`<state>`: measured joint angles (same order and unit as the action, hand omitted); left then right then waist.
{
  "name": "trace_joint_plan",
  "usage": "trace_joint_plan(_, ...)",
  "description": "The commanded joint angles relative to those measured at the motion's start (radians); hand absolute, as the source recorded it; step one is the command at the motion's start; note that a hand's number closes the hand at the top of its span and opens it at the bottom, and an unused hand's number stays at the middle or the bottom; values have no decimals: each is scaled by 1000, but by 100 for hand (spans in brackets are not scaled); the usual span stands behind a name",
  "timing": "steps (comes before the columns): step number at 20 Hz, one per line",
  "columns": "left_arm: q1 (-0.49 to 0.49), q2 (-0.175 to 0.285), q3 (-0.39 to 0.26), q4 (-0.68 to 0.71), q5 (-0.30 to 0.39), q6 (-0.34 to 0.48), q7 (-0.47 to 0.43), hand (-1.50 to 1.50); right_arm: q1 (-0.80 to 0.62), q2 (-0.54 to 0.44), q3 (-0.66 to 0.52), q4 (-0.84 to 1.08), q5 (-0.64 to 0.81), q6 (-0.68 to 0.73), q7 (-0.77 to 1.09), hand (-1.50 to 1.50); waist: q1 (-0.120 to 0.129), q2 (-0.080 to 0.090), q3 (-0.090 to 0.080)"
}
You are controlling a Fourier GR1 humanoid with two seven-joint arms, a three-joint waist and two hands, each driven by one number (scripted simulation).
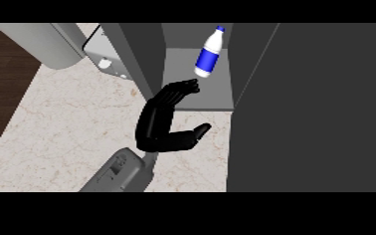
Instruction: Pick up the bottled water, place it into the cabinet and close the cabinet
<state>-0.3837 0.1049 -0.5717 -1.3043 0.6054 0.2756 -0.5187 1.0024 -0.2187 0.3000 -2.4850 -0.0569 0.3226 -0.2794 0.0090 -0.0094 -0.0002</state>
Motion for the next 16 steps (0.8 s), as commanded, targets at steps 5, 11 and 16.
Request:
trace_joint_plan(5,212,140,7,-217,7,-16,23,150,44,-151,55,-109,132,116,25,150,-10,-1,-1)
trace_joint_plan(11,365,264,59,-391,47,-40,33,-150,17,-196,115,-167,186,146,-5,150,-5,-4,-2)
trace_joint_plan(16,482,327,128,-457,106,-84,4,-150,7,-232,235,-209,250,151,40,150,-1,-6,-5)
